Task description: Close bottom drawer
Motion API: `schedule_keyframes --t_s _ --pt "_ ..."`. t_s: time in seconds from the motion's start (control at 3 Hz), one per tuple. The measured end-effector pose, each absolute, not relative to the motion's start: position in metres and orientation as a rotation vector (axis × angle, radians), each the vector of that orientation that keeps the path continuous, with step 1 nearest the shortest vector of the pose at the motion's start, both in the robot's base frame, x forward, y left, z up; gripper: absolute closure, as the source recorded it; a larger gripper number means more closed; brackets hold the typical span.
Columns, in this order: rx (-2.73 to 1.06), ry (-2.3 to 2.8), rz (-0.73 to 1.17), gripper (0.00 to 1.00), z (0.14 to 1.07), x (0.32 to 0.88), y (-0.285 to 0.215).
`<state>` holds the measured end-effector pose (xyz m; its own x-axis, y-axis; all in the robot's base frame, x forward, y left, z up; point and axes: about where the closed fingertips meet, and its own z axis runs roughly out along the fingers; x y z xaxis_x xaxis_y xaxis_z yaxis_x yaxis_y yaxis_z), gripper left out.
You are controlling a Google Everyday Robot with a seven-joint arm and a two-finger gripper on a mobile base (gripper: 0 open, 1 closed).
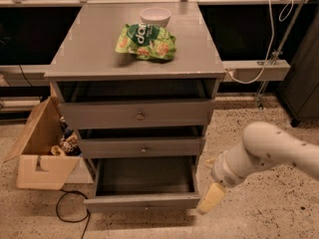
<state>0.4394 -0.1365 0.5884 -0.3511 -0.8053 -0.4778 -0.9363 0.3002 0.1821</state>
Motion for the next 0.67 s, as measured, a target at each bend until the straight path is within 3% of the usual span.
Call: schedule_keyframes --t_s 0.67 --pt "-1.552 2.298 0.683 0.00 0.406 0.417 -0.154"
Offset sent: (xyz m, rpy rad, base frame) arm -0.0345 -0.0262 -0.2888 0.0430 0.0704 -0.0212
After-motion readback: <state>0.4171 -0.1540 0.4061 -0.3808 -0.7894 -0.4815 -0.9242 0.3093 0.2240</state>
